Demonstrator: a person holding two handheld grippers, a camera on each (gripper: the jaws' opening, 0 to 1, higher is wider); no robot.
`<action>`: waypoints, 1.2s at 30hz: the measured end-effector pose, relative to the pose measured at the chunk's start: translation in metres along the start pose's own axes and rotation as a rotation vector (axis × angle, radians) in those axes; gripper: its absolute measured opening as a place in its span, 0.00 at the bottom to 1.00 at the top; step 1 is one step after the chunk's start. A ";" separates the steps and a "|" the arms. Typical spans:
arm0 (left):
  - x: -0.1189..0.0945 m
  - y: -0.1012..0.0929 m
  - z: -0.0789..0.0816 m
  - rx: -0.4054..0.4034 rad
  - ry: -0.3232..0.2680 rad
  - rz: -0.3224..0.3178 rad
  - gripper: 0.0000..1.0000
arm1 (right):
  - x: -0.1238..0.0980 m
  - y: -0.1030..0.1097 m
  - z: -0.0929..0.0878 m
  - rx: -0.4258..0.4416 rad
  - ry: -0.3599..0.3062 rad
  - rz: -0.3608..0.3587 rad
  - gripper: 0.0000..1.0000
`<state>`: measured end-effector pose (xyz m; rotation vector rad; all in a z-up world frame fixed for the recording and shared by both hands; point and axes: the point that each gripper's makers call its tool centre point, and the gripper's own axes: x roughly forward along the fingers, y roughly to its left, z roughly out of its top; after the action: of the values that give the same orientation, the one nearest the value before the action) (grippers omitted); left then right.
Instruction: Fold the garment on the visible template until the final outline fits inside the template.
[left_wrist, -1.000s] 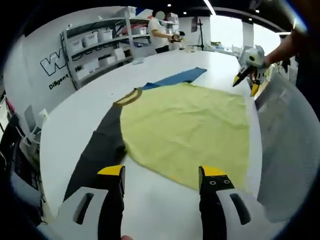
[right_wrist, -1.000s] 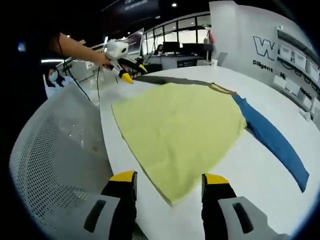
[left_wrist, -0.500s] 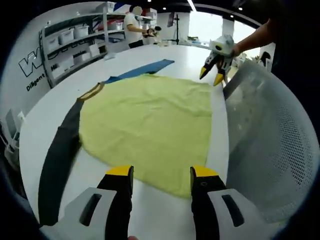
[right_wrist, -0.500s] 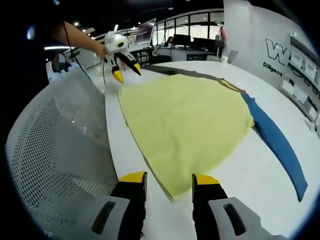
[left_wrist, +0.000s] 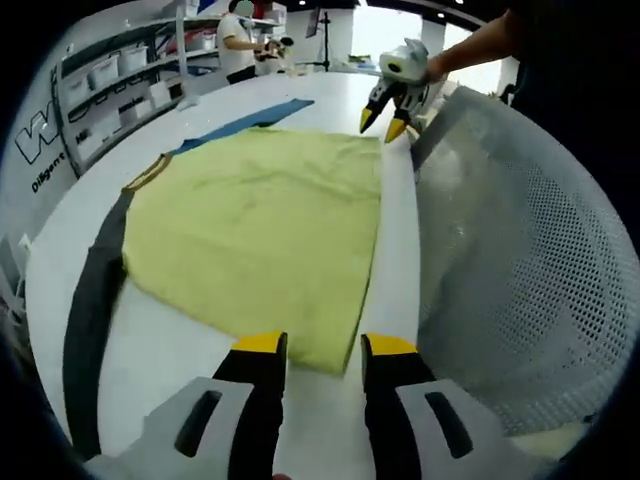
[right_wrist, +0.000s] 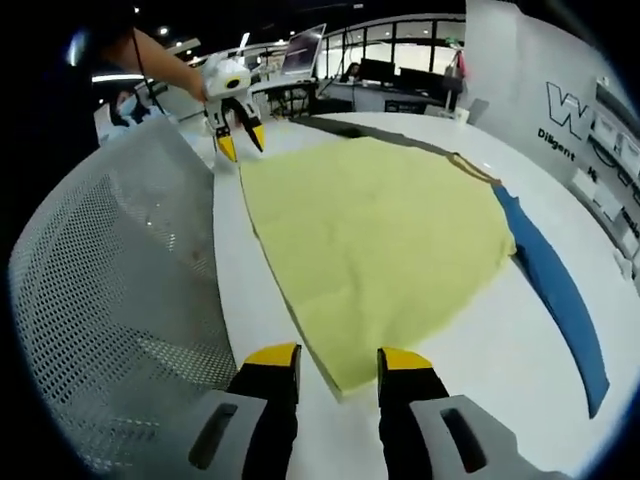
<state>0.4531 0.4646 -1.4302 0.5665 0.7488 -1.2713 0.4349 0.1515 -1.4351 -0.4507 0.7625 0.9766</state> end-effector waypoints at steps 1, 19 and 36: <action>0.001 -0.002 0.000 0.005 0.005 -0.002 0.25 | 0.000 0.000 -0.001 -0.001 0.006 0.001 0.24; 0.008 -0.010 -0.013 -0.005 0.097 -0.010 0.01 | 0.005 -0.003 -0.015 -0.120 0.102 -0.024 0.00; 0.005 -0.017 -0.015 -0.132 0.136 -0.007 0.00 | -0.002 0.017 -0.024 -0.189 0.138 -0.008 0.00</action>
<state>0.4345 0.4690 -1.4426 0.5468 0.9419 -1.1881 0.4112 0.1434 -1.4497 -0.6901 0.7942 1.0215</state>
